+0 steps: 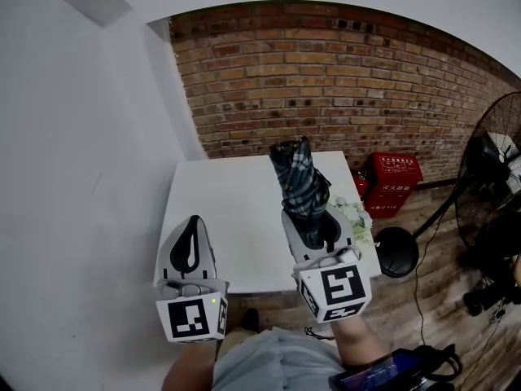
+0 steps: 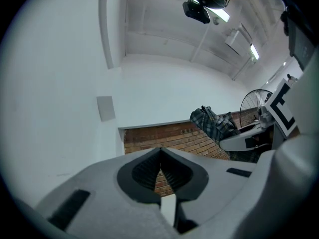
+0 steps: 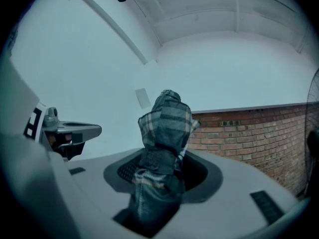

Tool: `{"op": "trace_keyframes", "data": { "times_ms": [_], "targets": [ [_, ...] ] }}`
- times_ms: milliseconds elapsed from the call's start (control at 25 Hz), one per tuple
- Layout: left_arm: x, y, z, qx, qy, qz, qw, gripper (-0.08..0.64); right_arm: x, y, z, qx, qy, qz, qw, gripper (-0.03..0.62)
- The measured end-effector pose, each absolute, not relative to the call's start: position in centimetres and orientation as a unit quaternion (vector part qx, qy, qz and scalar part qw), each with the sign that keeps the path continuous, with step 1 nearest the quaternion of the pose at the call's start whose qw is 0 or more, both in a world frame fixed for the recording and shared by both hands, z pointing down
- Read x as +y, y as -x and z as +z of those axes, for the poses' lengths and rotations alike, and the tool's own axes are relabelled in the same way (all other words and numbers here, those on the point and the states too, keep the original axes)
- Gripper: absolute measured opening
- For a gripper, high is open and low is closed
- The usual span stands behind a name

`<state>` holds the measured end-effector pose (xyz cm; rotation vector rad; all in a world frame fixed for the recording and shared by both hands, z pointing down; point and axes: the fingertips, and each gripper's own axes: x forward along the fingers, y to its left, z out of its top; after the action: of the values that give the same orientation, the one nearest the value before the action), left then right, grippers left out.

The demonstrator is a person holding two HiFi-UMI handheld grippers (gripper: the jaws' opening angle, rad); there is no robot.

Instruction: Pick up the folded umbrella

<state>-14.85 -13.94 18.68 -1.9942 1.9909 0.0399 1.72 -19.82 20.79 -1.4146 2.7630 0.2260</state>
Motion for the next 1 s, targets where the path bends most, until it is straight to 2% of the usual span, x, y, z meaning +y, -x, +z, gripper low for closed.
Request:
{"op": "trace_keyframes", "data": {
  "times_ms": [1000],
  "targets": [
    [-14.6, 15.2, 19.9, 0.702, 0.697, 0.004, 0.148, 0.006, -20.3, -1.1, 22.3, 0.892, 0.447, 0.062, 0.009, 0.196]
  ]
}}
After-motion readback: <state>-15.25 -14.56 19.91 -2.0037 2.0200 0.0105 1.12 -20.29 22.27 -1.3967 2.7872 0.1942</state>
